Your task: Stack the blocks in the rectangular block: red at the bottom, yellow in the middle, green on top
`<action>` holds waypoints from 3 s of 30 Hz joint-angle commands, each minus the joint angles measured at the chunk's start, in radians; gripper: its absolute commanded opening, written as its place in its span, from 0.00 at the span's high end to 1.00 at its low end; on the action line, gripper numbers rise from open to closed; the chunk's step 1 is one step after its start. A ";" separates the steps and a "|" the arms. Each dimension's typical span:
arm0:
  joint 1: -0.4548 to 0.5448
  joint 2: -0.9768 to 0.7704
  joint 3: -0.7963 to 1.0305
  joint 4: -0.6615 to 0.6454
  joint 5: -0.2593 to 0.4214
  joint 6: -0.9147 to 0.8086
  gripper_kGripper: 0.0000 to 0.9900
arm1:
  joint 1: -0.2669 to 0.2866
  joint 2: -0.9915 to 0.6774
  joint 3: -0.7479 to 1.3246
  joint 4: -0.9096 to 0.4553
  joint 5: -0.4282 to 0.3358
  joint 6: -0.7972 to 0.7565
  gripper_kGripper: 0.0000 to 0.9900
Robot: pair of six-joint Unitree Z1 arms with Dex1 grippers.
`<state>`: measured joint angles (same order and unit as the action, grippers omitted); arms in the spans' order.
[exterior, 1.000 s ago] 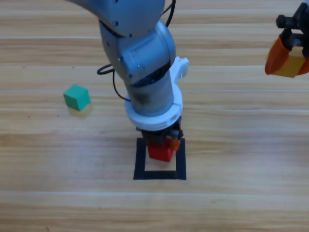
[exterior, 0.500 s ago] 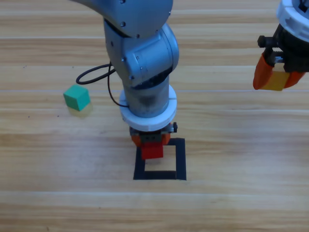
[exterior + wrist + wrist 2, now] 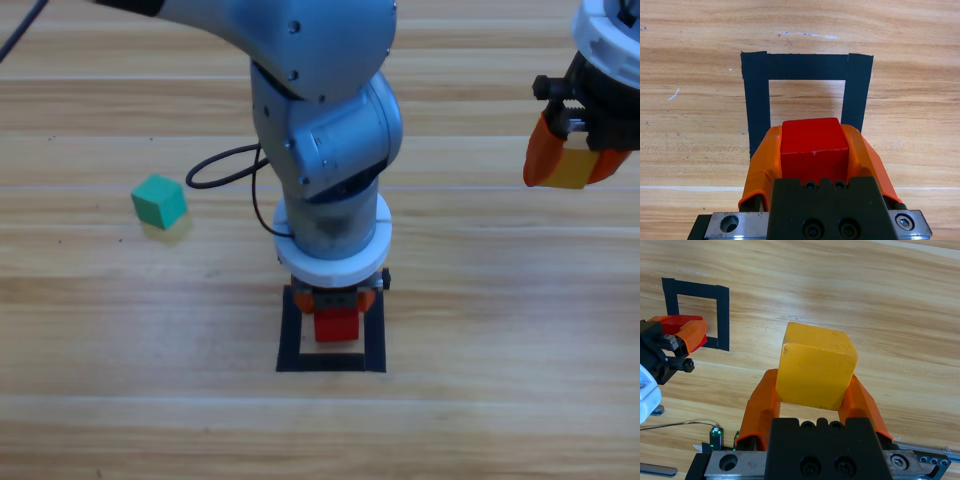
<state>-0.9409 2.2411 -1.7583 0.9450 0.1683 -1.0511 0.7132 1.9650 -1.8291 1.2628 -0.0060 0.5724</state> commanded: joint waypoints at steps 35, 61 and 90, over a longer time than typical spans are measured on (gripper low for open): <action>-0.019 0.097 0.000 -0.029 0.007 0.051 0.94 | 0.002 0.101 -0.032 -0.020 0.008 -0.009 0.93; -0.009 0.077 0.005 -0.035 0.014 0.052 0.21 | 0.002 0.080 -0.027 -0.025 -0.003 0.007 0.93; 0.266 -0.727 0.141 0.160 0.068 0.531 0.11 | 0.276 0.339 -0.234 -0.014 -0.025 0.221 0.93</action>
<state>-0.7505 1.5443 -1.6576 1.0918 0.2644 -0.5533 0.9199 2.1569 -1.9997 1.2554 -0.0267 0.7708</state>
